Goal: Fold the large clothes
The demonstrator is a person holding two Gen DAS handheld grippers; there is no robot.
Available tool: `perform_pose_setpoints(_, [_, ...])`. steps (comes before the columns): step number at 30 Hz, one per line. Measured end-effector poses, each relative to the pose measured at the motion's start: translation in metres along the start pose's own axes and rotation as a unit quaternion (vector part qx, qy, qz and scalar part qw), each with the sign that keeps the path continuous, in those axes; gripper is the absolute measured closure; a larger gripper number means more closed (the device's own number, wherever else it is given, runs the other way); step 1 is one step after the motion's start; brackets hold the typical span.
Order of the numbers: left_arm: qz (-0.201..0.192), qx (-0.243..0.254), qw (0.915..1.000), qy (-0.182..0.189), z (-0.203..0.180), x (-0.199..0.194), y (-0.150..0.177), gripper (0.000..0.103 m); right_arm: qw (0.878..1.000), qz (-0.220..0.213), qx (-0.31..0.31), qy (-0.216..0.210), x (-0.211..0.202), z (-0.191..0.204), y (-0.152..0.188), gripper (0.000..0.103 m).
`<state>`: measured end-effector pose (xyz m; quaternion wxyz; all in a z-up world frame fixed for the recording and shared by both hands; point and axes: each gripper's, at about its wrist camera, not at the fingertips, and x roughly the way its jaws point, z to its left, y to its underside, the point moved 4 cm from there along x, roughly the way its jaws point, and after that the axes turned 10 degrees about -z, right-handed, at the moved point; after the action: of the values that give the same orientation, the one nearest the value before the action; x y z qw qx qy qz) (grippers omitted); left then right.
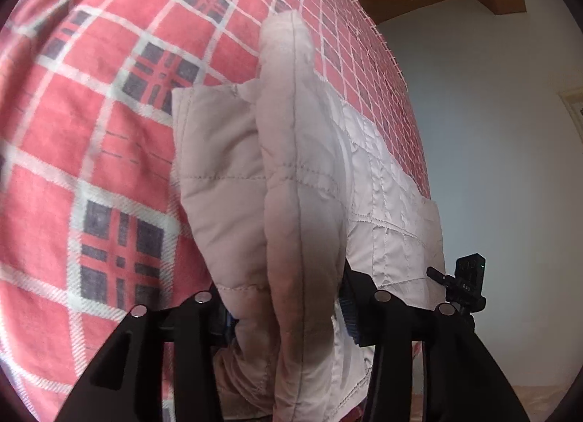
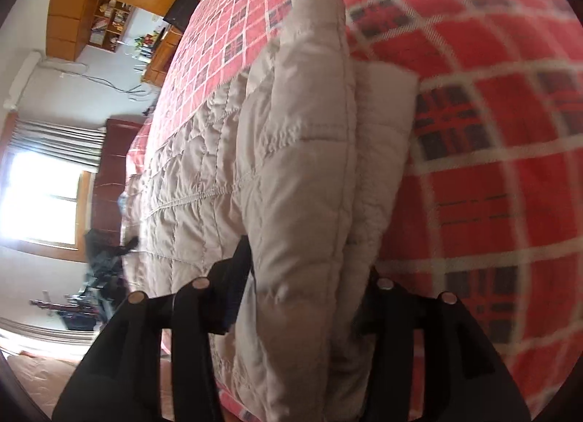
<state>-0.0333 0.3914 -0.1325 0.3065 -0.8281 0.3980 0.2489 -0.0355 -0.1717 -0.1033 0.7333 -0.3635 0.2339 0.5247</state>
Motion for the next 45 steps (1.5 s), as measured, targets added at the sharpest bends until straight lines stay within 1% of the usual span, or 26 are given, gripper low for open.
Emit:
perform_pose_setpoints(2, [-0.02, 0.008, 0.9996, -0.018, -0.003, -0.023, -0.009, 0.058, 0.999, -0.011, -0.017, 0.032, -0.012, 0.005, -0.002, 0.053])
perform_pose_setpoints(3, [-0.033, 0.014, 0.9989, -0.031, -0.004, -0.034, -0.013, 0.059, 0.997, -0.022, -0.037, 0.065, -0.022, 0.009, -0.004, 0.053])
perform_pose_setpoints(4, [-0.05, 0.028, 0.997, -0.052, -0.007, -0.045, -0.018, 0.059, 0.995, -0.029, -0.048, 0.081, -0.027, 0.014, -0.005, 0.053])
perform_pose_setpoints(5, [-0.065, 0.044, 0.9948, -0.064, -0.014, -0.055, -0.021, 0.059, 0.993, -0.039, -0.06, 0.096, -0.035, 0.019, -0.006, 0.053])
perform_pose_setpoints(7, [-0.084, 0.075, 0.9915, -0.065, -0.036, -0.071, -0.026, 0.059, 0.986, -0.065, -0.091, 0.123, -0.05, 0.035, -0.01, 0.053])
perform_pose_setpoints(8, [-0.088, 0.089, 0.9903, -0.06, -0.05, -0.075, -0.026, 0.059, 0.984, -0.074, -0.102, 0.128, -0.056, 0.044, -0.012, 0.053])
perform_pose_setpoints(9, [-0.089, 0.105, 0.989, -0.055, -0.064, -0.074, -0.025, 0.059, 0.983, -0.083, -0.117, 0.118, -0.061, 0.058, -0.013, 0.052])
perform_pose_setpoints(10, [-0.086, 0.121, 0.9876, -0.051, -0.077, -0.074, -0.022, 0.059, 0.983, -0.085, -0.128, 0.104, -0.062, 0.069, -0.013, 0.05])
perform_pose_setpoints(11, [-0.081, 0.136, 0.9864, -0.045, -0.091, -0.065, -0.019, 0.058, 0.982, -0.086, -0.141, 0.089, -0.061, 0.081, -0.013, 0.048])
perform_pose_setpoints(13, [-0.067, 0.159, 0.9841, -0.041, -0.119, -0.039, -0.012, 0.058, 0.98, -0.077, -0.165, 0.08, -0.051, 0.099, -0.011, 0.047])
perform_pose_setpoints(15, [-0.052, 0.183, 0.9807, -0.045, -0.133, -0.019, -0.002, 0.057, 0.977, -0.066, -0.184, 0.089, -0.041, 0.101, -0.006, 0.047])
perform_pose_setpoints(16, [-0.045, 0.189, 0.9793, -0.056, -0.134, -0.007, 0.003, 0.057, 0.976, -0.06, -0.184, 0.096, -0.034, 0.101, -0.006, 0.047])
perform_pose_setpoints(18, [-0.035, 0.192, 0.9781, -0.071, -0.128, 0.007, 0.012, 0.057, 0.978, -0.048, -0.171, 0.106, -0.023, 0.09, -0.003, 0.047])
perform_pose_setpoints(20, [-0.029, 0.195, 0.9764, -0.089, -0.116, 0.016, 0.019, 0.057, 0.977, -0.044, -0.164, 0.126, -0.016, 0.076, 0.0, 0.047])
perform_pose_setpoints(22, [-0.022, 0.19, 0.9764, -0.101, -0.105, 0.026, 0.024, 0.057, 0.981, -0.038, -0.143, 0.123, -0.01, 0.06, 0.001, 0.047])
perform_pose_setpoints(24, [-0.017, 0.187, 0.9777, -0.095, -0.097, 0.032, 0.028, 0.058, 0.985, -0.028, -0.123, 0.118, 0.001, 0.049, 0.003, 0.047])
perform_pose_setpoints(27, [-0.018, 0.189, 0.9775, -0.092, -0.091, 0.039, 0.03, 0.058, 0.986, -0.02, -0.117, 0.114, 0.018, 0.038, 0.01, 0.046])
perform_pose_setpoints(29, [-0.016, 0.188, 0.9775, -0.094, -0.091, 0.04, 0.029, 0.057, 0.987, -0.021, -0.116, 0.111, 0.02, 0.04, 0.009, 0.043])
perform_pose_setpoints(32, [-0.016, 0.183, 0.9777, -0.102, -0.097, 0.035, 0.026, 0.057, 0.987, -0.024, -0.114, 0.111, 0.008, 0.046, 0.005, 0.042])
perform_pose_setpoints(34, [-0.025, 0.189, 0.9762, -0.103, -0.107, 0.029, 0.025, 0.057, 0.987, -0.038, -0.114, 0.102, -0.008, 0.055, 0.0, 0.041])
perform_pose_setpoints(35, [-0.029, 0.193, 0.9758, -0.099, -0.113, 0.026, 0.025, 0.057, 0.988, -0.047, -0.112, 0.095, -0.018, 0.058, -0.002, 0.04])
perform_pose_setpoints(37, [-0.036, 0.201, 0.9751, -0.087, -0.126, 0.021, 0.028, 0.055, 0.99, -0.059, -0.098, 0.08, -0.036, 0.058, -0.003, 0.034])
perform_pose_setpoints(39, [-0.037, 0.212, 0.9735, -0.078, -0.139, 0.021, 0.032, 0.053, 0.992, -0.058, -0.08, 0.076, -0.045, 0.047, -0.001, 0.032])
perform_pose_setpoints(42, [-0.027, 0.227, 0.9715, -0.064, -0.155, 0.03, 0.041, 0.052, 0.993, -0.043, -0.048, 0.094, -0.044, 0.022, 0.007, 0.032])
perform_pose_setpoints(43, [-0.021, 0.23, 0.971, -0.062, -0.157, 0.034, 0.045, 0.052, 0.995, -0.036, -0.035, 0.09, -0.041, 0.016, 0.01, 0.032])
perform_pose_setpoints(45, [-0.006, 0.234, 0.9701, -0.066, -0.158, 0.046, 0.052, 0.052, 0.998, -0.024, -0.003, 0.066, -0.035, 0.002, 0.018, 0.032])
